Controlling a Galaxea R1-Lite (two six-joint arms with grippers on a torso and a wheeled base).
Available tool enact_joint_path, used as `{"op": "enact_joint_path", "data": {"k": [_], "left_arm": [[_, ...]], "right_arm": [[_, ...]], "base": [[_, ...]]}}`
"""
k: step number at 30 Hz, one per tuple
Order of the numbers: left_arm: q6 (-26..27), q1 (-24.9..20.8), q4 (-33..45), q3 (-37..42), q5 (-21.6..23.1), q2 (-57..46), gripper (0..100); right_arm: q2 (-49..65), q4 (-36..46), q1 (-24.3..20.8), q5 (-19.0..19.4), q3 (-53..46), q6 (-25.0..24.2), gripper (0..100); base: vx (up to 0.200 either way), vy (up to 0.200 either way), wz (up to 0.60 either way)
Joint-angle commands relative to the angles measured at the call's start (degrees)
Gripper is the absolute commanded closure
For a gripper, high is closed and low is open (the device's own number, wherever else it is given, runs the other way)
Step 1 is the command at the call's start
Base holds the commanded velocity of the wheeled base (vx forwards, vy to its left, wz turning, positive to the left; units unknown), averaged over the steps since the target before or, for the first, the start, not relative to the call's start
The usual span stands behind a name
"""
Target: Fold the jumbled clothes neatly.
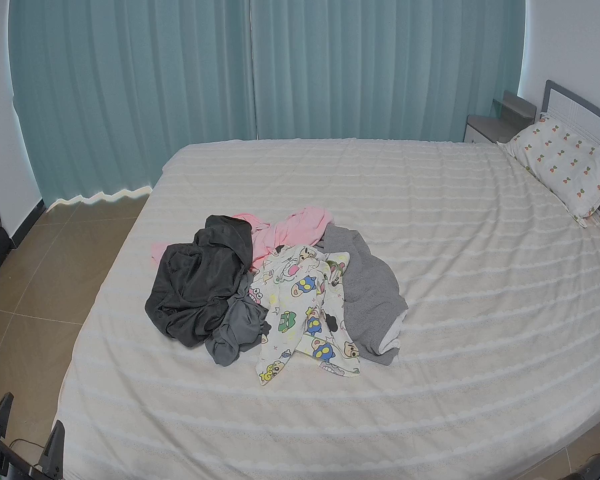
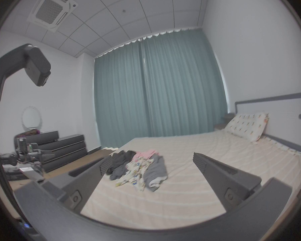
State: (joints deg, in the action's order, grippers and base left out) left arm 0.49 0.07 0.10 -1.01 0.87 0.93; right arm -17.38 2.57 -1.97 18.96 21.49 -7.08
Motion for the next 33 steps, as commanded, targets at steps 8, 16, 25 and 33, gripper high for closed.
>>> {"op": "enact_joint_path", "data": {"k": [8,16,25,33], "left_arm": [[0.04,0.01,-0.01,1.01,0.01,-0.49,0],[0.04,0.01,-0.01,1.01,0.01,-0.49,0],[0.04,0.01,-0.01,1.01,0.01,-0.49,0],[0.04,0.01,-0.01,1.01,0.01,-0.49,0]], "right_arm": [[-35.35,-0.2,-15.43,9.61,1.89,-3.46,0],[-50.2,-13.56,-20.7,9.34,1.54,-13.66,0],[-56.09,-17.69,-20.44,9.34,1.54,-14.45,0],[-64.53,-23.14,-19.91,8.03,1.36,-14.71,0]], "base": [[0.0,0.0,0.0],[0.0,0.025,0.0],[0.0,0.2,0.0],[0.0,0.125,0.0]]}}
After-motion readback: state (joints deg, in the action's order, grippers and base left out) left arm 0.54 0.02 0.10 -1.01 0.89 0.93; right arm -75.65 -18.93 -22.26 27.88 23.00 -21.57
